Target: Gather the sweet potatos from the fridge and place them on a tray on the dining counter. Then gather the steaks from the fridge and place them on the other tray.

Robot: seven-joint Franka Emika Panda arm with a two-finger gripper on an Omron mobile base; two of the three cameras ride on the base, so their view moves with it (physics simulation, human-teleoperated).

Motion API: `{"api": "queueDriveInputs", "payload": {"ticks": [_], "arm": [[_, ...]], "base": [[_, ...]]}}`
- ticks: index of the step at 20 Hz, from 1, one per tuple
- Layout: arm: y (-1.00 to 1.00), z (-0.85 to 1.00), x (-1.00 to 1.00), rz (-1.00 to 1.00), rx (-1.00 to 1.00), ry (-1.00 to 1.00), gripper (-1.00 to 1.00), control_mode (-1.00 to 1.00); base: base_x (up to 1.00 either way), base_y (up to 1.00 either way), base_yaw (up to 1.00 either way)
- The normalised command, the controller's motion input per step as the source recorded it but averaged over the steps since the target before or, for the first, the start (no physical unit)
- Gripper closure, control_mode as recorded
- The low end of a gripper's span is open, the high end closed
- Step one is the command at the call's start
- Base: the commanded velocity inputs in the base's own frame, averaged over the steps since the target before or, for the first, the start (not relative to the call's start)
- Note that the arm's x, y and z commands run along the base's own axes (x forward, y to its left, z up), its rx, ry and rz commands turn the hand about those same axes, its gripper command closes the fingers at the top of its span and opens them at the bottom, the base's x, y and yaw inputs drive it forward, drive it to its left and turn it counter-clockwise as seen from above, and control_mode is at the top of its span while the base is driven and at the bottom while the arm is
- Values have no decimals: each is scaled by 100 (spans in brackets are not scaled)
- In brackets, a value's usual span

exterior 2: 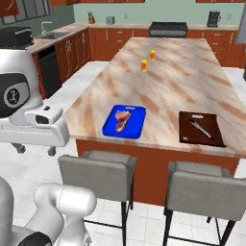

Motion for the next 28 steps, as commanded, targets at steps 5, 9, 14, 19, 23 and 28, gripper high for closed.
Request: {"api": "queueDriveInputs", "payload": {"ticks": [5,9,14,19,23,28], "arm": [[0,0,0,0,0,0,-100,100],[0,0,0,0,0,0,-100,100],[0,0,0,0,0,0,-100,100],[0,0,0,0,0,0,-100,100],[0,0,0,0,0,0,-100,100],[0,0,0,0,0,0,-100,100]], "base": [[-25,100,0],[5,100,0],[33,100,0],[63,100,0],[95,99,0],[100,34,0]]}}
